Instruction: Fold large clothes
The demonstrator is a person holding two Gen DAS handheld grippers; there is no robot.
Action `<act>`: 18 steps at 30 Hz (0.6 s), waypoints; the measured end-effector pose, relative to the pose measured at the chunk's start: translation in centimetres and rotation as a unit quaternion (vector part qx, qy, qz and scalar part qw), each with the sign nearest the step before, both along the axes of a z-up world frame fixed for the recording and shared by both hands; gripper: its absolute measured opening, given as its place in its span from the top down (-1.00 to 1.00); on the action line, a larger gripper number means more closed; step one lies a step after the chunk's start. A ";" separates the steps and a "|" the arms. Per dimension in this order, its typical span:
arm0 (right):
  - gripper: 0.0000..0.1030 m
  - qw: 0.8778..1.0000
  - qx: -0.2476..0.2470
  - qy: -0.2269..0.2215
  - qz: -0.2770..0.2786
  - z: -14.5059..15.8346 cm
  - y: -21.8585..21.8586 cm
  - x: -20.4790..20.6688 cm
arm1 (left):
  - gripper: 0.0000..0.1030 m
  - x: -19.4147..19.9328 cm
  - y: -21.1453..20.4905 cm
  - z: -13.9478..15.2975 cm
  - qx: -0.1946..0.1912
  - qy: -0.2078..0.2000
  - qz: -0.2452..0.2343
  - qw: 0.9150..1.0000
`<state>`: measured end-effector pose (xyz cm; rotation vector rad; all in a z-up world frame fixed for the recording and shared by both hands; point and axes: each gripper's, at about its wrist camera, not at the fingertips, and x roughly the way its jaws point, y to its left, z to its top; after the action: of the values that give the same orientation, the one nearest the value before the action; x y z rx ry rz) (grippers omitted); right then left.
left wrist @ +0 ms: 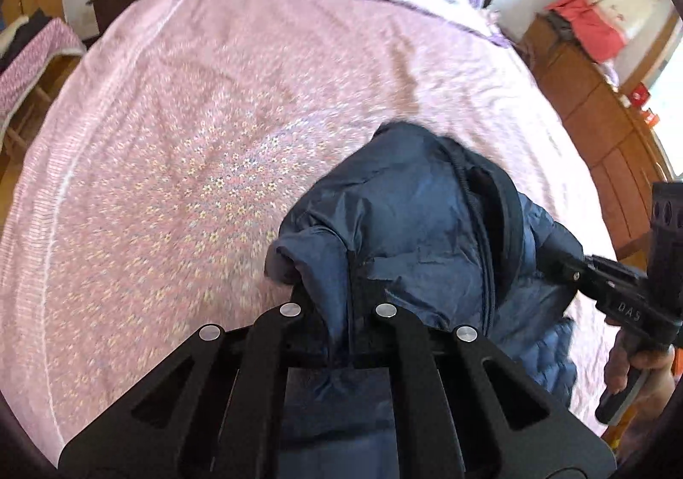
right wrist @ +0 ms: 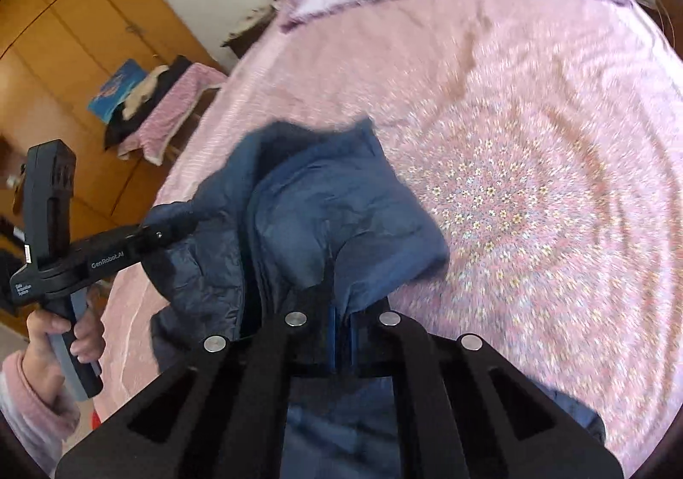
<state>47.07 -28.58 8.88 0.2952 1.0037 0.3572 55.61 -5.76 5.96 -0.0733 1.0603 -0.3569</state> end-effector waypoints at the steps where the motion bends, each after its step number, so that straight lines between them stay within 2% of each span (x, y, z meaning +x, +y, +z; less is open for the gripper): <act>1: 0.89 1.000 -0.003 -0.007 0.004 0.7 0.2 -1.3 | 0.90 -1.0 0.6 0.7 0.000 -0.005 -0.004 1.000; 6: 0.89 0.998 -0.032 -0.050 0.025 3.6 1.4 -6.7 | 0.90 -7.8 1.8 3.9 -0.019 -0.032 -0.024 0.999; 9: 0.89 0.996 -0.055 -0.069 0.028 3.7 2.4 -10.6 | 0.90 -11.7 2.2 4.1 -0.022 -0.041 -0.035 0.998; 12: 0.89 0.994 -0.081 -0.067 0.031 1.9 3.5 -13.4 | 0.90 -15.5 2.1 2.7 -0.002 -0.042 -0.049 0.998; 18: 0.87 0.995 -0.095 -0.002 0.027 -4.8 4.6 -16.0 | 0.89 -18.7 2.7 -4.7 0.021 0.033 -0.042 0.998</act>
<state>31.06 -24.01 4.10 0.0960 1.0353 0.3078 36.94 -3.02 1.28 -0.0022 1.1371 -0.4098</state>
